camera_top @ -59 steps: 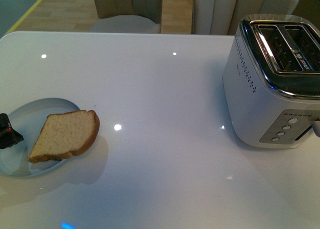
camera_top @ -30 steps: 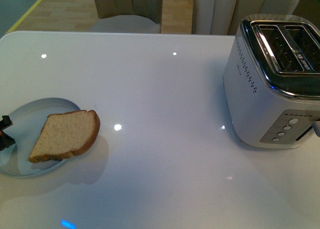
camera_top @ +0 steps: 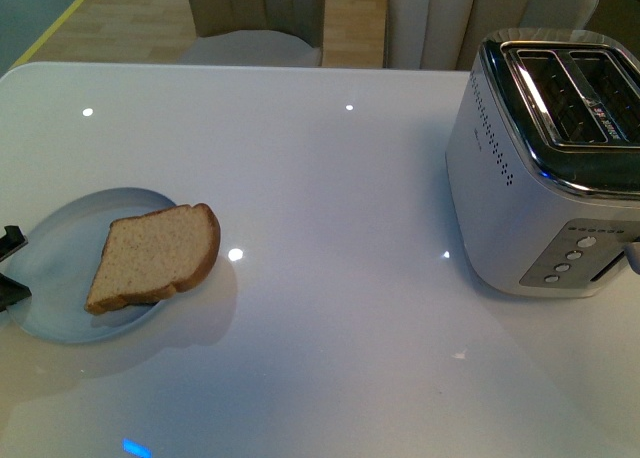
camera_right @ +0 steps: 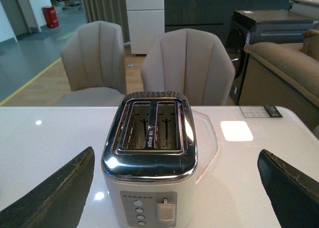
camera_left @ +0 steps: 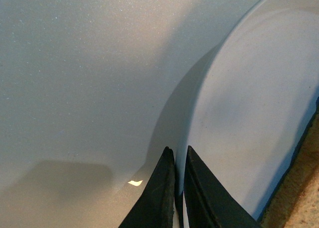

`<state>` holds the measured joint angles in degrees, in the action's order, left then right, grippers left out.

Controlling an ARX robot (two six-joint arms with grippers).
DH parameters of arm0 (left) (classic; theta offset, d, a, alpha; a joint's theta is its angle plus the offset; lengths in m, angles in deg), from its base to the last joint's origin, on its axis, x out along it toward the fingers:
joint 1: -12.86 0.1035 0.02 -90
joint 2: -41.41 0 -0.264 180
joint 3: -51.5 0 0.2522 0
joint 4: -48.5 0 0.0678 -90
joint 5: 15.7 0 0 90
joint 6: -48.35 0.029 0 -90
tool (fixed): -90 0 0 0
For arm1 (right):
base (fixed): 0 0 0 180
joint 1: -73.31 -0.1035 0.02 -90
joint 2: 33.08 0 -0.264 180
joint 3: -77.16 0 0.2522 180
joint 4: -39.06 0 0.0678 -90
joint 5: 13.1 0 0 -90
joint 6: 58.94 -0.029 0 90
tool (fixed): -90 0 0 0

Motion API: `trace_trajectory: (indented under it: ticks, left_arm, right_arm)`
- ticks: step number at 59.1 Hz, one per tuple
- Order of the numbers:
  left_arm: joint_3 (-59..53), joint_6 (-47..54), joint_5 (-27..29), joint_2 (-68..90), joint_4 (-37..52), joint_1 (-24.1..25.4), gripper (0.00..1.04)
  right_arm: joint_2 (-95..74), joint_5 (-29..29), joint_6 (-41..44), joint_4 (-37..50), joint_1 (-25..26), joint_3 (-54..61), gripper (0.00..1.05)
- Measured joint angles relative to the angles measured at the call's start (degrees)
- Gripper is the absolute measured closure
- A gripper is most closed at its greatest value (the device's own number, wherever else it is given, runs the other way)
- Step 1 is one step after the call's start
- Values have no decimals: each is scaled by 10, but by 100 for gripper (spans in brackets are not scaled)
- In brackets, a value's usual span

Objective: Left arm holds plate, right arm toasts bread

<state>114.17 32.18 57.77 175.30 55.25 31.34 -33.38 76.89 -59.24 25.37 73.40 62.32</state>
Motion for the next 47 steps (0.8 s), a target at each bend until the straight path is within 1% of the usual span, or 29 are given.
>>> trace_trajectory:
  ticks: [17,30,35,40,47]
  left_arm:
    - [-13,-5,-19,-39,-41,27,102]
    - [-31,-23,-41,-145,-83,49,102]
    - [-41,-35,-56,-194,-104,49,102]
    - [-54,-47,-61,-244,-126,42,102]
    - [-79,-65,-62,-321,-163,19,102]
  right_arm:
    - [0,0,0,0,0,0,9]
    - [0,0,0,0,0,0,9]
    - [0,0,0,0,0,0,9]
    - [0,0,0,0,0,0,9]
    - [0,0,0,0,0,0,9]
